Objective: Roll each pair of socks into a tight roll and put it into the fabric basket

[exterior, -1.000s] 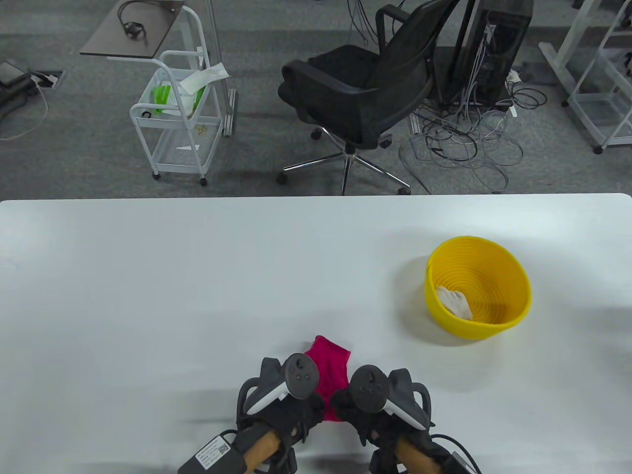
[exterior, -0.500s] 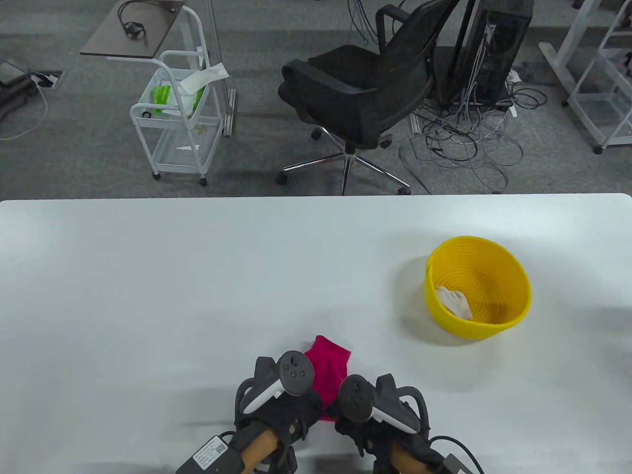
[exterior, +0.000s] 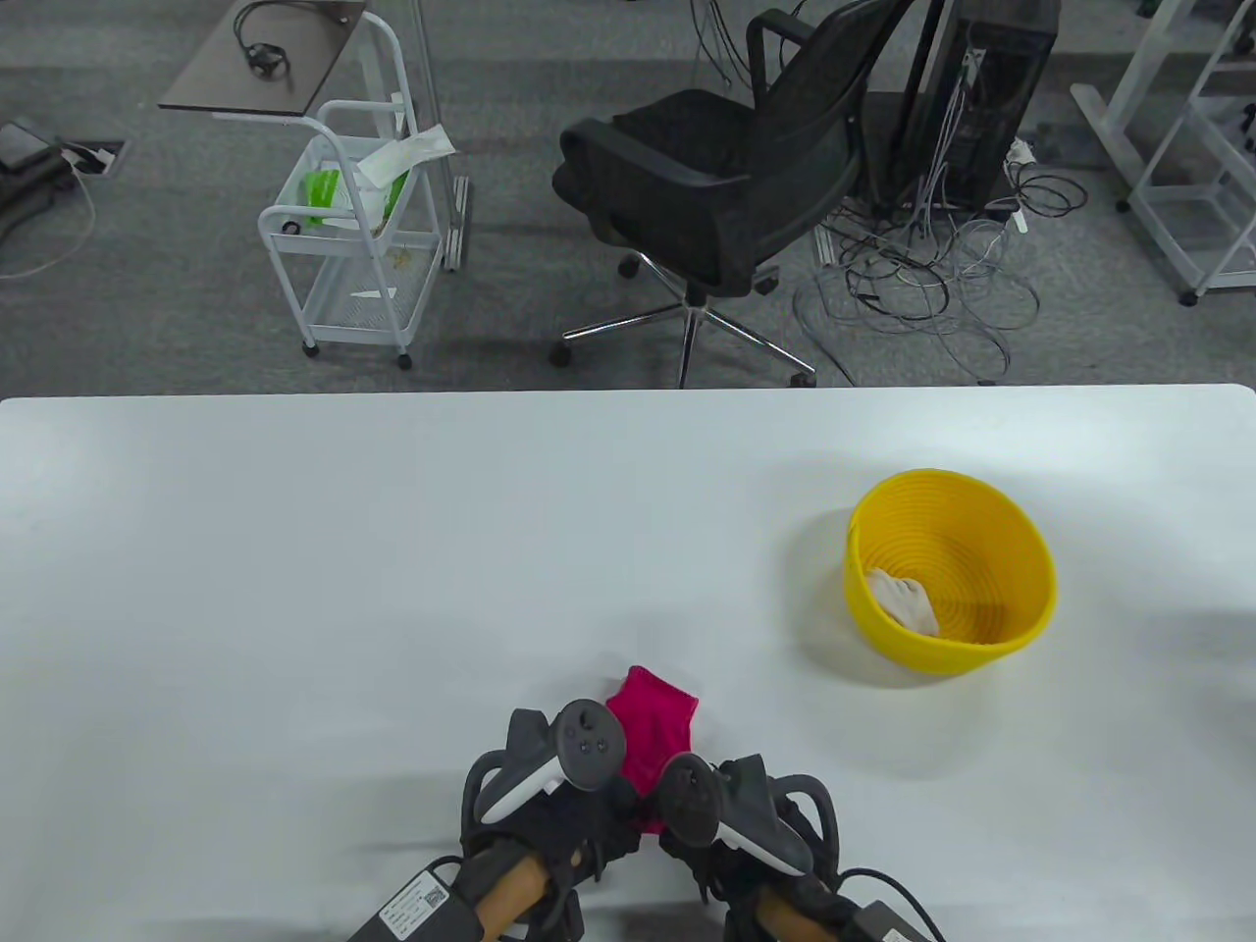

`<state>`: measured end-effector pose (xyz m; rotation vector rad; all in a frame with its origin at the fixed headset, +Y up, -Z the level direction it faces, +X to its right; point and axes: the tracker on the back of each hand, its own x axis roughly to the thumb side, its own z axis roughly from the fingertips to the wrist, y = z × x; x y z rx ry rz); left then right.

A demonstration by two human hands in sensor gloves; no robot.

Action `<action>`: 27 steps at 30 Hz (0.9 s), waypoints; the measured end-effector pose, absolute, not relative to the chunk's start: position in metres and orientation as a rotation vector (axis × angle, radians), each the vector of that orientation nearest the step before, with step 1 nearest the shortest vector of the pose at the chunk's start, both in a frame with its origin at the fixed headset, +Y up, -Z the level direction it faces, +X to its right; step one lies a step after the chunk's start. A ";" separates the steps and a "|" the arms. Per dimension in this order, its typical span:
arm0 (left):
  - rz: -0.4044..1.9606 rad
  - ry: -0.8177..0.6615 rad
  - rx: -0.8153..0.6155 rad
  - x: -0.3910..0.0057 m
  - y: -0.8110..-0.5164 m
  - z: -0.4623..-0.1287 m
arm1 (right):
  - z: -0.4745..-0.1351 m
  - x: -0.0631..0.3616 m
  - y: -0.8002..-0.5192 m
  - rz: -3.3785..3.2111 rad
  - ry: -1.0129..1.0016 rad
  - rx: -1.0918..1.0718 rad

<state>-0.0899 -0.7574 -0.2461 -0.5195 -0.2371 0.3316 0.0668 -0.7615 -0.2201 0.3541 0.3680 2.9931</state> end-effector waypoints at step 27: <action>0.348 -0.224 -0.515 -0.086 -0.763 -0.249 | -0.218 0.072 -0.749 2.952 0.442 0.481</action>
